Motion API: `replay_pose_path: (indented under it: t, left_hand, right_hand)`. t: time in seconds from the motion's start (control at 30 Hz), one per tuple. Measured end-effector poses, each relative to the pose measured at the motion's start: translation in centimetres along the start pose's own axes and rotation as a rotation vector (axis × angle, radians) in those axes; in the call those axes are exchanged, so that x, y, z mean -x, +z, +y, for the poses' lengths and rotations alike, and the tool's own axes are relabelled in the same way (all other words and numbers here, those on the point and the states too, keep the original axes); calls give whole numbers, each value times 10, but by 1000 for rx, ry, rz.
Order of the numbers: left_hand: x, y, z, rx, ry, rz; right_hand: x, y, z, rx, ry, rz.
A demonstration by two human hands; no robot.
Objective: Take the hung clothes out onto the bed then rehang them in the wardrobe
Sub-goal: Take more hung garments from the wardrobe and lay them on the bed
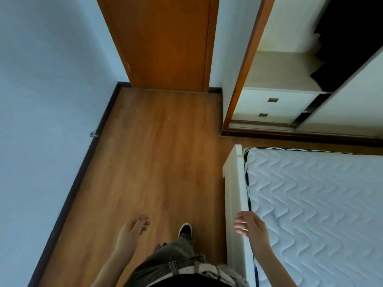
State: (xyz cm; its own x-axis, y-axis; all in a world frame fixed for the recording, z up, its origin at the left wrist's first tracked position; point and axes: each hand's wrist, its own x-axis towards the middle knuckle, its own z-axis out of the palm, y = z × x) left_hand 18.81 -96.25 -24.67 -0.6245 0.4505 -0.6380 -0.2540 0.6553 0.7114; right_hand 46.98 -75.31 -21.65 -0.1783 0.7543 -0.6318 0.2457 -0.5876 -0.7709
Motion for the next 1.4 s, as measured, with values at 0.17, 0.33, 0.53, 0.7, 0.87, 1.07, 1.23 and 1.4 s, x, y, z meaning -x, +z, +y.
replay_pose_path:
  t: [0.17, 0.33, 0.53, 0.7, 0.87, 1.07, 1.23, 1.4]
  left_hand:
    - [-53, 33, 123, -48, 56, -129]
    - [-123, 68, 211, -113, 190, -236]
    - [-225, 107, 291, -194, 181, -260]
    - [-290, 122, 358, -190, 142, -176]
    - [-338, 133, 415, -206, 165, -124]
    - [-408, 179, 489, -304, 169, -175]
    - [-465, 269, 575, -441, 202, -403]
    - [-479, 386, 661, -575, 329, -708]
  right_hand:
    - [-41, 25, -52, -50, 31, 81]
    - [-96, 25, -92, -53, 42, 145]
    - [-209, 35, -158, -92, 22, 212]
    - [-311, 51, -256, -73, -39, 151]
    - [-386, 59, -350, -55, -123, 80]
    - [-460, 45, -405, -118, -119, 113]
    - [-508, 7, -427, -216, -64, 260]
    - [-533, -45, -444, -314, -21, 483]
